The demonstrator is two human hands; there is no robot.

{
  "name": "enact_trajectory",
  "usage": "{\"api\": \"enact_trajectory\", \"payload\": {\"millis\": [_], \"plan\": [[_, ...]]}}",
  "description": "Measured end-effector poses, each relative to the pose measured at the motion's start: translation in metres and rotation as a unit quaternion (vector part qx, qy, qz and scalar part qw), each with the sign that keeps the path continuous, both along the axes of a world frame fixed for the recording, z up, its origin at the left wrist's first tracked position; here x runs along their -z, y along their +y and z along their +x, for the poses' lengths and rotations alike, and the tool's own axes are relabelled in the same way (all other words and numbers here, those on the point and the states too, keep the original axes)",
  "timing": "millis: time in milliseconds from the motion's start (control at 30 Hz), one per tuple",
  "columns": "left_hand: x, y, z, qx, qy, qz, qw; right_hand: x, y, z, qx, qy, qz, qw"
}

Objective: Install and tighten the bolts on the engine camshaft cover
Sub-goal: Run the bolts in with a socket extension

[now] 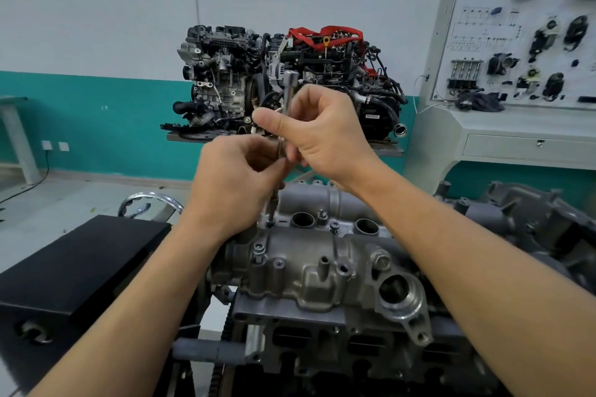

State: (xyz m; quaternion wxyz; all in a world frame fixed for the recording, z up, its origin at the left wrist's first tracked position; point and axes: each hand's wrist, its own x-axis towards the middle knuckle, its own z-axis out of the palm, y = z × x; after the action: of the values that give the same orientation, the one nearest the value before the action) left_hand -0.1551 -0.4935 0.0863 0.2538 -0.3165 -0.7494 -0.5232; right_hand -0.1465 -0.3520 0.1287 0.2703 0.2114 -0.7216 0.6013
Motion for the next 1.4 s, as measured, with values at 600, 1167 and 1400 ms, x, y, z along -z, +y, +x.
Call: {"api": "enact_trajectory", "payload": {"millis": [600,1167,1400], "plan": [[-0.002,0.004,-0.006,0.014,-0.041,-0.15,0.988,0.002,0.002,0.0,-0.047,-0.032,0.033,0.998],[0.001,0.0,-0.006,-0.025,-0.046,-0.033,0.998,0.001,-0.005,-0.002,0.007,0.011,0.028,1.0],[0.0,-0.005,-0.007,0.055,-0.068,-0.053,0.995,0.004,-0.009,-0.001,0.061,0.047,0.02,0.997]]}}
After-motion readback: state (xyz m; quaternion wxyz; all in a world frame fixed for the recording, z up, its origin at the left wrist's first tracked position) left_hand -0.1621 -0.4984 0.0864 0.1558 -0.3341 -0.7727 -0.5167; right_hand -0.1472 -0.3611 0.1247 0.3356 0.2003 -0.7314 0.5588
